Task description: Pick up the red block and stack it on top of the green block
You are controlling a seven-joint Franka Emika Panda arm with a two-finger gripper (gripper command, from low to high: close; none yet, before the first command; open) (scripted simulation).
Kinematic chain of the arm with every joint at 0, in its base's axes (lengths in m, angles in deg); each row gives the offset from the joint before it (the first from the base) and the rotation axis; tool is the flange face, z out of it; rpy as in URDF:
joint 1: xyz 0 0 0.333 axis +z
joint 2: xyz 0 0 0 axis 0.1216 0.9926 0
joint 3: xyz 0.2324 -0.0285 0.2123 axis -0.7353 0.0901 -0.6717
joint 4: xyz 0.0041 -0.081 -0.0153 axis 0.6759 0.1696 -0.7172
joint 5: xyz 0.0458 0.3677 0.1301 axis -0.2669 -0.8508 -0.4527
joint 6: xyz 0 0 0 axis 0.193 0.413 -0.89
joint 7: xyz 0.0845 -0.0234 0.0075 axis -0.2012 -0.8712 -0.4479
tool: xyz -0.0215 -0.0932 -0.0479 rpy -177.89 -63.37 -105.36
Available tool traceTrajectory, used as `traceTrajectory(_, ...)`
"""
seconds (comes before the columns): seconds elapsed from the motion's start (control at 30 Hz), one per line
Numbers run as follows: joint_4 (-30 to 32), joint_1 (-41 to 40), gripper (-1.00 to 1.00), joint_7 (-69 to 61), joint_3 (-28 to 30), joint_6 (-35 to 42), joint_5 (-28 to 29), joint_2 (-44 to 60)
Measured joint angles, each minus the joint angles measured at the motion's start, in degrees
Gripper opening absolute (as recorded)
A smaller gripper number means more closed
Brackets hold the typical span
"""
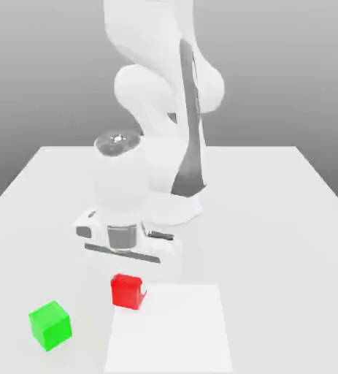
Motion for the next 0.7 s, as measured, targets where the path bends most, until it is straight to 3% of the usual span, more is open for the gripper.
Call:
traceTrajectory(0.13,-0.21,-1.04,-1.00,1.33,0.37,6.73,1.45,-6.53)
traceTrajectory(0.4,-15.67,-8.58,-1.00,4.21,3.85,16.82,0.11,-1.13)
traceTrajectory(0.57,-19.25,-9.88,-1.00,3.29,3.50,12.01,-2.27,7.34)
traceTrajectory(0.6,-19.39,-10.14,1.00,2.90,3.14,10.23,-2.83,9.28)
traceTrajectory(0.7,-19.39,-10.14,1.00,2.90,3.14,10.23,-2.83,9.28)
